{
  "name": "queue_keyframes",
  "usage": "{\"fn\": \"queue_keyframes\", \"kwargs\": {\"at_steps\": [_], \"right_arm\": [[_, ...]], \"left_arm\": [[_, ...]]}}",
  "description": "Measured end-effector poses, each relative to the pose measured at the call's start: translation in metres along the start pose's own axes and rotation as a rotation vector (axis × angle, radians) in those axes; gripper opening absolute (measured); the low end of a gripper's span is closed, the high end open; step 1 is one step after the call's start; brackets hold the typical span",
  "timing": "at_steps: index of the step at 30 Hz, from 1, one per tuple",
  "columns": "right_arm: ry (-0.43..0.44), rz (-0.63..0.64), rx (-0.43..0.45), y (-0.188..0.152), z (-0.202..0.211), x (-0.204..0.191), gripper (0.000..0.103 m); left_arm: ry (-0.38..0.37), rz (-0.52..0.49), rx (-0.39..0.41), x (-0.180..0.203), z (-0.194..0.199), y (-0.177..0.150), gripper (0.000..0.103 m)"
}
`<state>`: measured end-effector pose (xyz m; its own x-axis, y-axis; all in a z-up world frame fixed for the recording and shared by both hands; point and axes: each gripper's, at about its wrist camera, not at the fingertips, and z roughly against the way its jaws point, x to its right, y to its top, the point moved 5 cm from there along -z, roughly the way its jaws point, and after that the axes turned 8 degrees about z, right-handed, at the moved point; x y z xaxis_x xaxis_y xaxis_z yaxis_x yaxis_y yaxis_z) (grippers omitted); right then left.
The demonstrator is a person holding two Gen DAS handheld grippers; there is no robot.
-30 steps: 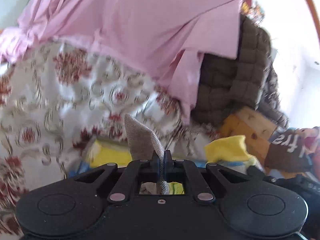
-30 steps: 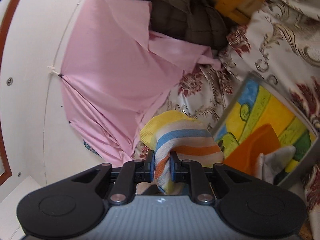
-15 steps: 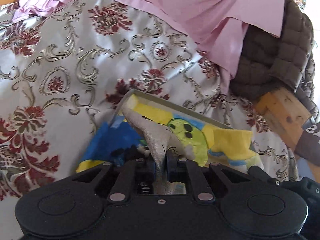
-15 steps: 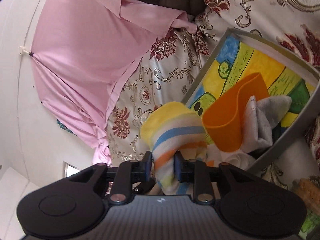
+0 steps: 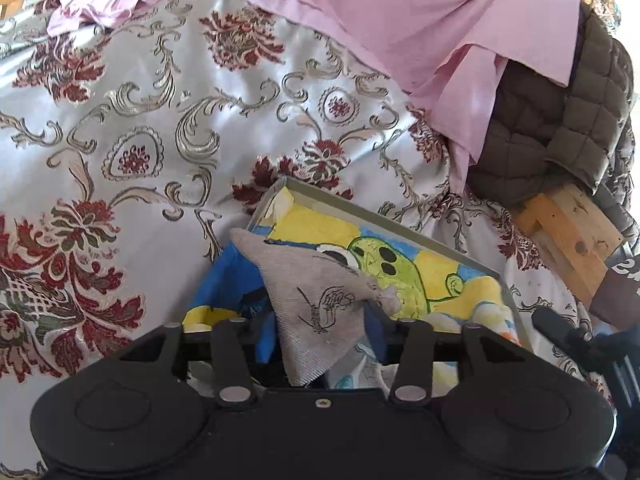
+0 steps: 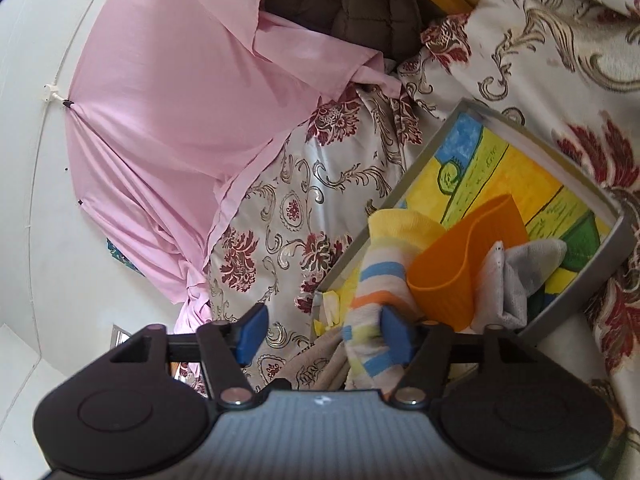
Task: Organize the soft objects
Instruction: 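Lower the pouch and striped sock into the tray and open both tools, then withdraw both open tools from the tray toward the pile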
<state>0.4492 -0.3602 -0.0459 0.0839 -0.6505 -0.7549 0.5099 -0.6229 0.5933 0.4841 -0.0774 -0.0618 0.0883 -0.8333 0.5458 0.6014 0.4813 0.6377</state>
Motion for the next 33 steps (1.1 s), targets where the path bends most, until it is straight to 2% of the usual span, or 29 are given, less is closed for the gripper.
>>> {"fn": "queue_keyframes", "kwargs": {"at_steps": [6, 13, 17, 27, 33], "right_arm": [[-0.011, 0.012, 0.006, 0.006, 0.024, -0.015, 0.080], [-0.038, 0.094, 0.031, 0.008, 0.071, -0.047, 0.088], [-0.063, 0.168, 0.061, 0.004, 0.102, -0.071, 0.092], [-0.177, 0.420, 0.117, -0.033, 0.165, -0.131, 0.100], [-0.244, 0.530, 0.123, -0.068, 0.192, -0.147, 0.103]], "left_arm": [[-0.009, -0.029, 0.039, 0.009, 0.025, -0.001, 0.067], [-0.042, -0.055, 0.093, 0.027, 0.073, 0.001, 0.079], [-0.071, -0.043, 0.117, 0.036, 0.107, 0.000, 0.082], [-0.105, -0.138, 0.197, 0.042, 0.205, -0.017, 0.091], [-0.107, -0.170, 0.224, 0.034, 0.251, -0.029, 0.096]]}}
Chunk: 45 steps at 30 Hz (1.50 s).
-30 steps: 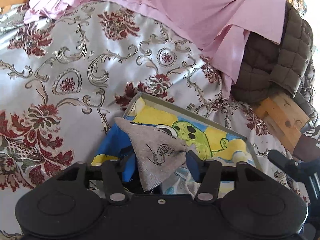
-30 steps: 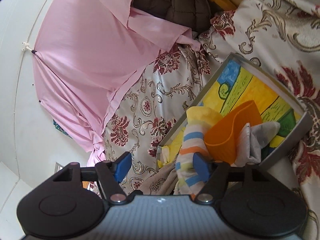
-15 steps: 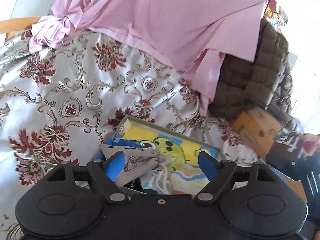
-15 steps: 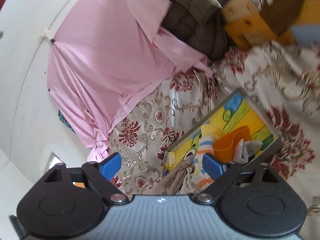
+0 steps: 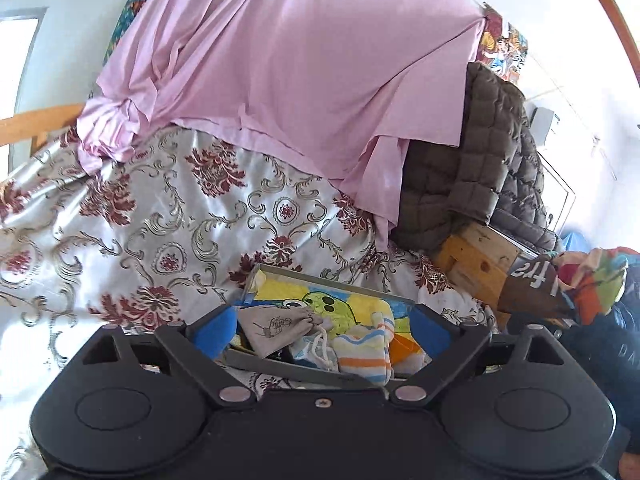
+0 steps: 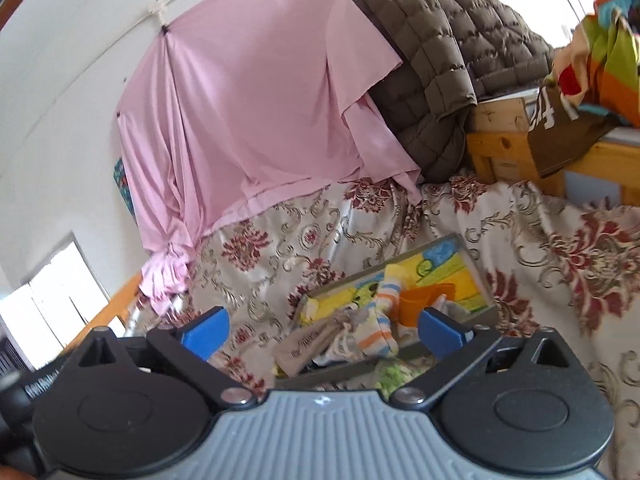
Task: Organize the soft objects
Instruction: 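Withdraw both open tools from the tray toward the pile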
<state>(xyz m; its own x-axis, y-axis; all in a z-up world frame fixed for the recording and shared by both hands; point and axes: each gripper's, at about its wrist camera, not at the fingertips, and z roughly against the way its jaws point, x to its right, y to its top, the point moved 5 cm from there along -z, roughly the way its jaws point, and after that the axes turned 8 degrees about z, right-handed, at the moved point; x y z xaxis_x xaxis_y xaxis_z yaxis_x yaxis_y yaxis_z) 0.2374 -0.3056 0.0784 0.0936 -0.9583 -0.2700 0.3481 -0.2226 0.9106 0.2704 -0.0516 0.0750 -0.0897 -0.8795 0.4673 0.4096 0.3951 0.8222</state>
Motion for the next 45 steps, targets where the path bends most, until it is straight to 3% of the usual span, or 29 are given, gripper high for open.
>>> {"fn": "queue_keyframes", "kwargs": {"at_steps": [6, 9, 16, 20, 28, 35, 45], "right_arm": [[-0.073, 0.089, 0.001, -0.024, 0.023, -0.013, 0.103], [-0.110, 0.146, 0.047, -0.040, 0.036, -0.020, 0.103], [-0.126, 0.205, 0.084, -0.086, 0.061, -0.029, 0.103], [-0.136, 0.203, 0.017, -0.109, 0.063, -0.029, 0.103], [-0.186, 0.208, -0.255, -0.162, 0.044, -0.023, 0.103], [-0.188, 0.261, -0.324, -0.174, 0.034, -0.032, 0.103], [-0.189, 0.278, -0.378, -0.179, 0.025, -0.032, 0.103]], "left_arm": [[0.006, -0.083, 0.034, -0.003, 0.038, -0.009, 0.100], [0.010, -0.122, 0.043, -0.007, 0.054, -0.018, 0.101], [0.039, -0.136, 0.049, -0.029, 0.078, -0.048, 0.102], [0.059, -0.167, 0.020, -0.041, 0.084, -0.064, 0.102], [0.103, -0.200, -0.082, -0.077, 0.083, -0.102, 0.102], [0.148, -0.182, -0.156, -0.101, 0.074, -0.128, 0.102], [0.147, -0.238, -0.169, -0.094, 0.070, -0.140, 0.102]]}}
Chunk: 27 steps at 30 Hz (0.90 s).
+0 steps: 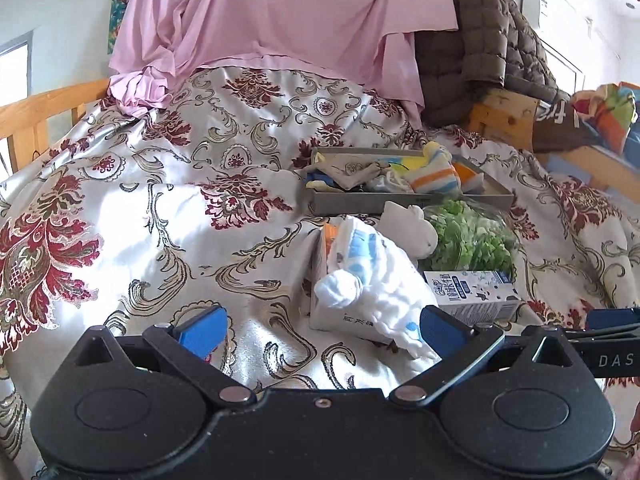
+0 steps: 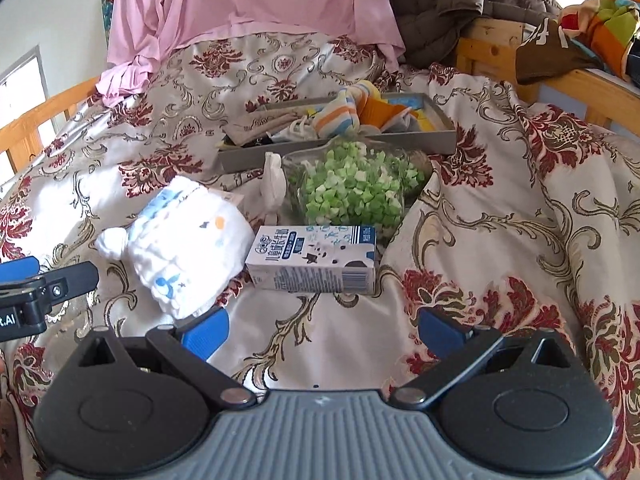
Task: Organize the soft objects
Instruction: 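Withdraw both open tools from the tray toward the pile, then reach the left tool to the white plush toy and close on it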
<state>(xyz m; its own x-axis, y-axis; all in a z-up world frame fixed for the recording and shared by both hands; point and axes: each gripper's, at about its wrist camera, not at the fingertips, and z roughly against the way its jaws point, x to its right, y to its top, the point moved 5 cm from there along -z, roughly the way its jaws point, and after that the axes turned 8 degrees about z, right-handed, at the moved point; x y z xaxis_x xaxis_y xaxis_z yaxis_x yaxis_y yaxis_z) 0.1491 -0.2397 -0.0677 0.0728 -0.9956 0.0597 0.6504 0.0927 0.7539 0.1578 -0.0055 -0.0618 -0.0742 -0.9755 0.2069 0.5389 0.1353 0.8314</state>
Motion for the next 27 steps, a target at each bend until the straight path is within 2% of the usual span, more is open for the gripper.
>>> {"fn": "queue_keyframes", "kwargs": {"at_steps": [12, 22, 27], "right_arm": [[0.016, 0.005, -0.039, -0.002, -0.007, -0.001, 0.103], [0.052, -0.002, -0.016, 0.002, -0.007, -0.002, 0.103], [0.058, -0.015, -0.007, 0.003, -0.007, 0.000, 0.103]], "left_arm": [[0.025, -0.041, -0.006, 0.001, -0.003, -0.002, 0.102], [0.031, -0.088, -0.013, 0.010, -0.007, 0.004, 0.102], [0.018, -0.143, -0.015, 0.019, -0.013, 0.010, 0.102]]}}
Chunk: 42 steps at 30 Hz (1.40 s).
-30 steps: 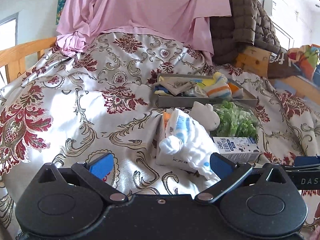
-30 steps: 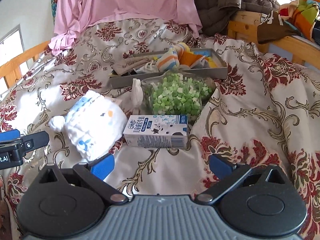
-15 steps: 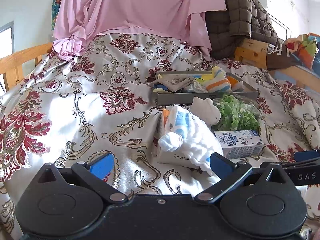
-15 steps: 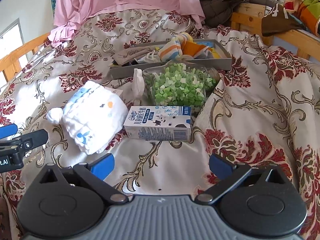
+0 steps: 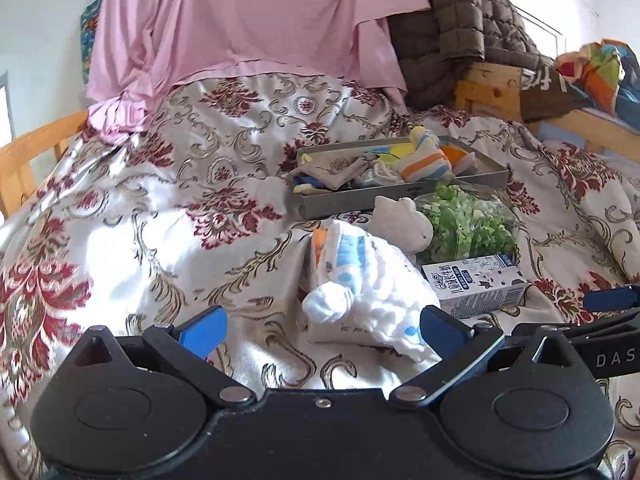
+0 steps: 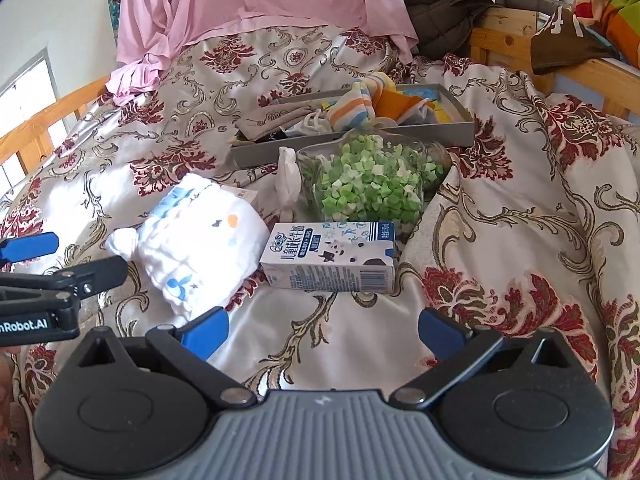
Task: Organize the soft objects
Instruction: 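Reach the left tool to the white plush toy and close on it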
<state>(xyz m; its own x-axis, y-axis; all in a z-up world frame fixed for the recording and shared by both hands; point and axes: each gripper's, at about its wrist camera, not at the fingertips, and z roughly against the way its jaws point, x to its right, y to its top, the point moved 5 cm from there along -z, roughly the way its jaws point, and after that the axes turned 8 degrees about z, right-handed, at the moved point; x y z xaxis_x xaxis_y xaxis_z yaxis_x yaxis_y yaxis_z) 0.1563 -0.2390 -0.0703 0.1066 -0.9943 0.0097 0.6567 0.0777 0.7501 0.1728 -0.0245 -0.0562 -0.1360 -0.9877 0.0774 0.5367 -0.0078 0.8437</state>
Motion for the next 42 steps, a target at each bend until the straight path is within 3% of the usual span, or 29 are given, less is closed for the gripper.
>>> {"fn": "queue_keyframes", "kwargs": {"at_steps": [10, 15, 26, 31, 35, 42], "right_arm": [[0.003, -0.017, 0.077, 0.010, -0.003, 0.005, 0.103], [0.021, -0.027, 0.119, 0.015, -0.008, 0.005, 0.103], [0.231, -0.179, 0.156, 0.028, -0.024, 0.015, 0.103], [0.282, -0.177, 0.203, 0.043, -0.036, 0.012, 0.103], [0.324, -0.185, 0.210, 0.046, -0.048, 0.008, 0.101], [0.399, -0.269, 0.216, 0.050, -0.063, 0.011, 0.098]], "left_arm": [[-0.042, -0.132, -0.046, 0.003, -0.021, 0.020, 0.102], [-0.066, -0.244, -0.064, 0.009, -0.033, 0.029, 0.102], [-0.169, -0.539, -0.097, 0.037, -0.043, 0.019, 0.102], [-0.195, -0.655, -0.098, 0.050, -0.046, 0.006, 0.102], [-0.198, -0.691, -0.109, 0.057, -0.052, 0.006, 0.101], [-0.192, -0.711, -0.164, 0.058, -0.072, 0.010, 0.087]]}}
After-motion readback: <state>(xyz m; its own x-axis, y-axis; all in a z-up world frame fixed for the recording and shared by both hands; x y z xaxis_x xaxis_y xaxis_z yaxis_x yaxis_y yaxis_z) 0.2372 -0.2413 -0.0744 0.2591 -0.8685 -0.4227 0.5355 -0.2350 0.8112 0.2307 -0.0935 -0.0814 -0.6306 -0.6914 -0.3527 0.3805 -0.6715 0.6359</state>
